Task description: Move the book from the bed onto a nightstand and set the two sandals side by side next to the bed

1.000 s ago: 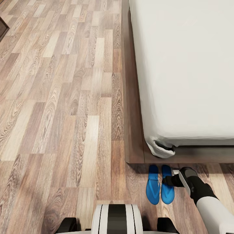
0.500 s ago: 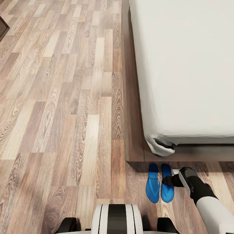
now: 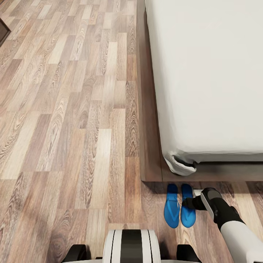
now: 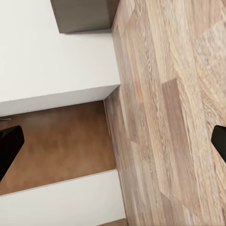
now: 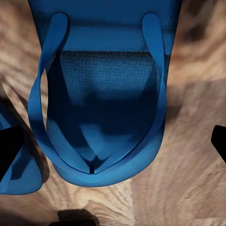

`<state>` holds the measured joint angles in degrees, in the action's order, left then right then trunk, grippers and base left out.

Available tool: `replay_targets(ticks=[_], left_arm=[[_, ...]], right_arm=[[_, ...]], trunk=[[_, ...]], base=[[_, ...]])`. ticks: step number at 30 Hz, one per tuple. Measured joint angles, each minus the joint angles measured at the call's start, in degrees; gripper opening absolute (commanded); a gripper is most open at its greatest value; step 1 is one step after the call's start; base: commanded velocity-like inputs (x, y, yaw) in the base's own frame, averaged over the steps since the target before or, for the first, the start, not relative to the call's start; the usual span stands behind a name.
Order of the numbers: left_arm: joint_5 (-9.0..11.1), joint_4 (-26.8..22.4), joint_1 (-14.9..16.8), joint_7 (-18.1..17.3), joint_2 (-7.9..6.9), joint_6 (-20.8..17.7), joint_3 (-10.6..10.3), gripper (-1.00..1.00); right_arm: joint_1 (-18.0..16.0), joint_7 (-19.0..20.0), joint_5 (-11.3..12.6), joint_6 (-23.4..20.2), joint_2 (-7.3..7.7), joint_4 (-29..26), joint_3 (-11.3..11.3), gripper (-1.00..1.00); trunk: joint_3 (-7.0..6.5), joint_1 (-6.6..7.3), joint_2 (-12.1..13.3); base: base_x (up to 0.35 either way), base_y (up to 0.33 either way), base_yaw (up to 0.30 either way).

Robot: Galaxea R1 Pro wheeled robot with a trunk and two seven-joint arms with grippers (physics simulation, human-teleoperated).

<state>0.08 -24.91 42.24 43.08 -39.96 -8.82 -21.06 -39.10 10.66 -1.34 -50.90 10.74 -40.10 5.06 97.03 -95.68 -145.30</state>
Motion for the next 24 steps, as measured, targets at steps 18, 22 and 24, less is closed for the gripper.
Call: replay_targets(ticks=[18,22,24], left_arm=[[0.0,0.0,0.0,0.0,0.01,-0.1,0.0,1.00],[0.0,0.0,0.0,0.0,0.02,-0.1,0.0,1.00],[-0.1,0.0,0.1,0.0,0.03,-0.1,0.0,1.00]], right_arm=[[0.0,0.0,0.0,0.0,0.00,0.0,0.0,1.00],[0.0,0.0,0.0,0.0,0.00,0.0,0.0,1.00],[0.0,0.0,0.0,0.0,0.00,0.0,0.0,1.00]], trunk=[[-1.77,0.21,0.1],[-1.77,0.21,0.1],[-1.77,0.21,0.1]], base=[[0.000,0.000,0.000],[0.000,0.000,0.000],[0.000,0.000,0.000]])
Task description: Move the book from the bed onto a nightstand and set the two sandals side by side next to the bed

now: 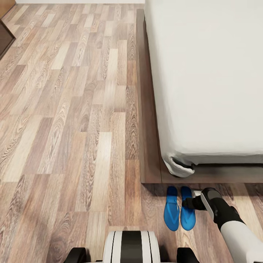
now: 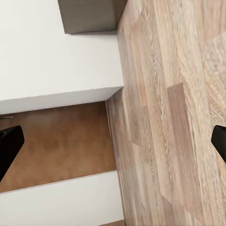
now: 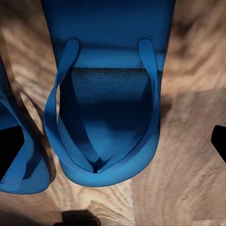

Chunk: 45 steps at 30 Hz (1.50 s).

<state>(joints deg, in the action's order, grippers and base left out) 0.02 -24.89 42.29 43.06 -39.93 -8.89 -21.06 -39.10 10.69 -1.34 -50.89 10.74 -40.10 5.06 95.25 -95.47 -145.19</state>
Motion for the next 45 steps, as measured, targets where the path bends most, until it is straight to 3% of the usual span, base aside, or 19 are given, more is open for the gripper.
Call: replay_targets(ticks=[45], left_arm=[[0.0,0.0,0.0,0.0,-0.08,0.1,0.0,1.00]], right_arm=[[0.0,0.0,0.0,0.1,0.05,0.0,0.0,1.00]], trunk=[[0.00,0.00,0.0]], base=[[-0.014,0.000,0.000]])
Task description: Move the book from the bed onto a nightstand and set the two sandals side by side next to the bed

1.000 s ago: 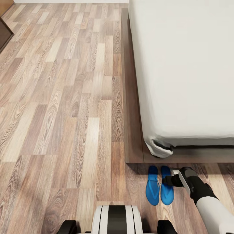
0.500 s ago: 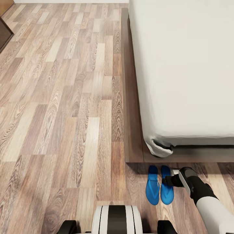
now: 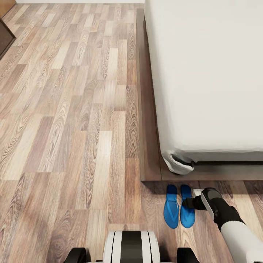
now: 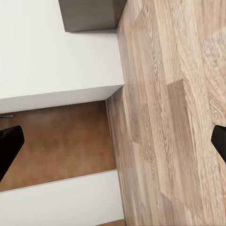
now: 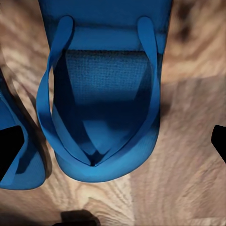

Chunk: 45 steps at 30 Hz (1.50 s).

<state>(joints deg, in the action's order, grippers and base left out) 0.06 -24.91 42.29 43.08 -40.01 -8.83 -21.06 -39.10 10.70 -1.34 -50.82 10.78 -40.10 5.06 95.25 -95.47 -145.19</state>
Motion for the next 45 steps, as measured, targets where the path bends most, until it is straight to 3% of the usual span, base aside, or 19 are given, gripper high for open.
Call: replay_targets(ticks=[36,45], left_arm=[[0.0,0.0,0.0,0.0,0.00,0.0,0.0,1.00],[0.0,0.0,0.0,0.0,0.01,0.0,0.0,1.00]], right_arm=[[0.0,0.1,0.2,0.7,-0.14,0.0,0.0,1.00],[0.0,0.1,0.2,0.8,-0.14,0.0,0.0,1.00]], trunk=[[0.00,0.00,0.0],[-1.55,0.18,0.1]], base=[[-0.001,0.000,0.000],[0.000,0.000,0.000]])
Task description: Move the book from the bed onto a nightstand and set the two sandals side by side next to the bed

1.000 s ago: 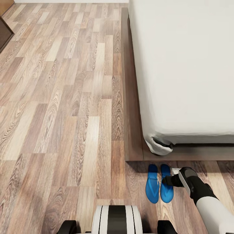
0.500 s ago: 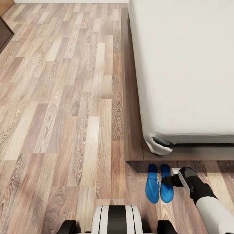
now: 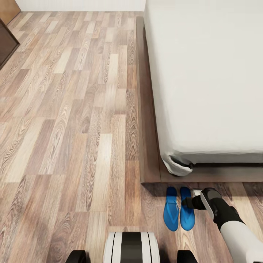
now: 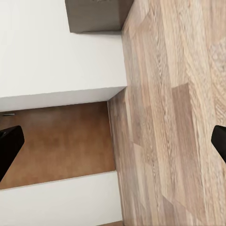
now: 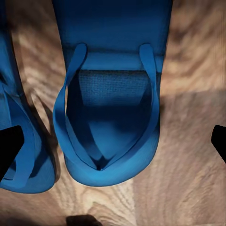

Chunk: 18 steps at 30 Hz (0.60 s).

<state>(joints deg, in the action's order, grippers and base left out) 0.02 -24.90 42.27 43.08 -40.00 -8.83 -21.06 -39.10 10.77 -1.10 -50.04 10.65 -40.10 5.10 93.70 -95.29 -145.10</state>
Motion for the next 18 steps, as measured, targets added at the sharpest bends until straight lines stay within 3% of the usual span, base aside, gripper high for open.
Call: replay_targets(ticks=[18], left_arm=[[0.0,0.0,0.0,0.0,0.01,0.0,0.0,1.00]], right_arm=[[0.0,0.0,0.0,0.0,0.00,0.0,0.1,1.00]], trunk=[[0.00,-0.01,0.0]], base=[[-0.011,0.000,0.000]])
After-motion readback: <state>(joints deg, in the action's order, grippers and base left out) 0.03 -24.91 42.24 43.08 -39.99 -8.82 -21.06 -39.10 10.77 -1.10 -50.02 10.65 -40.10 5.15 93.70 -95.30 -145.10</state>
